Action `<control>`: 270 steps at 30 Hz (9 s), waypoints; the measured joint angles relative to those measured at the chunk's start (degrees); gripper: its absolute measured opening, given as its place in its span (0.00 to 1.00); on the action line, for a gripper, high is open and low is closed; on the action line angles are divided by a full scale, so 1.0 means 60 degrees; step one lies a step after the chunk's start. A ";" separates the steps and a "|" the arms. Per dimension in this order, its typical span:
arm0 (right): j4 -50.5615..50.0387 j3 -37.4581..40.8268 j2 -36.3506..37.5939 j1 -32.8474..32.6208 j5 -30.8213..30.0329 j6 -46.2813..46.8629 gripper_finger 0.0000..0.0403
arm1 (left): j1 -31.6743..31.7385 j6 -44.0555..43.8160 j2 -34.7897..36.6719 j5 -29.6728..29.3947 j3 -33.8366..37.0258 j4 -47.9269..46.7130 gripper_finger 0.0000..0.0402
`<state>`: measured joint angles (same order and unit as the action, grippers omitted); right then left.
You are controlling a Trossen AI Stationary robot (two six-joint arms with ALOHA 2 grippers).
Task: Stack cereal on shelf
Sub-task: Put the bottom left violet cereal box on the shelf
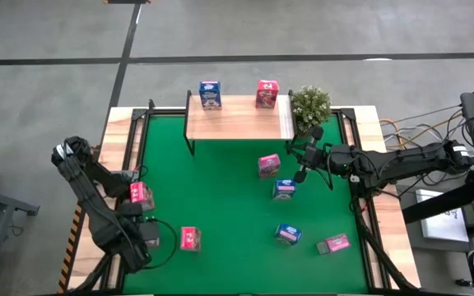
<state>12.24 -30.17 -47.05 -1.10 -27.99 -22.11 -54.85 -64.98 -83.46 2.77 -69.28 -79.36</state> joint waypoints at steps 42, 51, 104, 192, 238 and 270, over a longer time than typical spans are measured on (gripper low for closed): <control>0.0002 -0.0012 0.0000 -0.0001 -0.0001 0.0025 0.02 | 0.1429 0.0631 -0.0004 -0.1282 -0.1955 -0.0680 0.35; -0.0002 -0.0011 0.0000 -0.0002 -0.0003 0.0098 0.02 | 0.3293 0.2526 0.0007 -0.1269 -0.3298 -0.1773 0.35; -0.0009 0.0004 0.0000 -0.0002 -0.0002 0.0089 0.02 | 1.0741 1.2708 -0.2807 -0.2778 -0.9323 0.0118 0.35; -0.0413 -0.0015 0.0007 0.0000 -0.0091 0.0113 0.02 | 1.3095 1.4701 -0.4156 -0.1889 -0.9584 0.0762 0.01; -0.0439 -0.0011 0.0007 0.0000 -0.0102 0.0102 0.02 | 1.1762 1.4677 -0.3490 -0.1392 -0.7085 0.3036 0.00; -0.0435 -0.0004 0.0004 0.0000 -0.0106 0.0011 0.02 | 1.2578 1.5841 -0.3555 -0.4624 -0.4498 0.6128 0.00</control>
<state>9.63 -30.20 -47.03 -1.10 -28.62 -22.04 20.62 30.07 -104.79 -24.97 -96.27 -42.59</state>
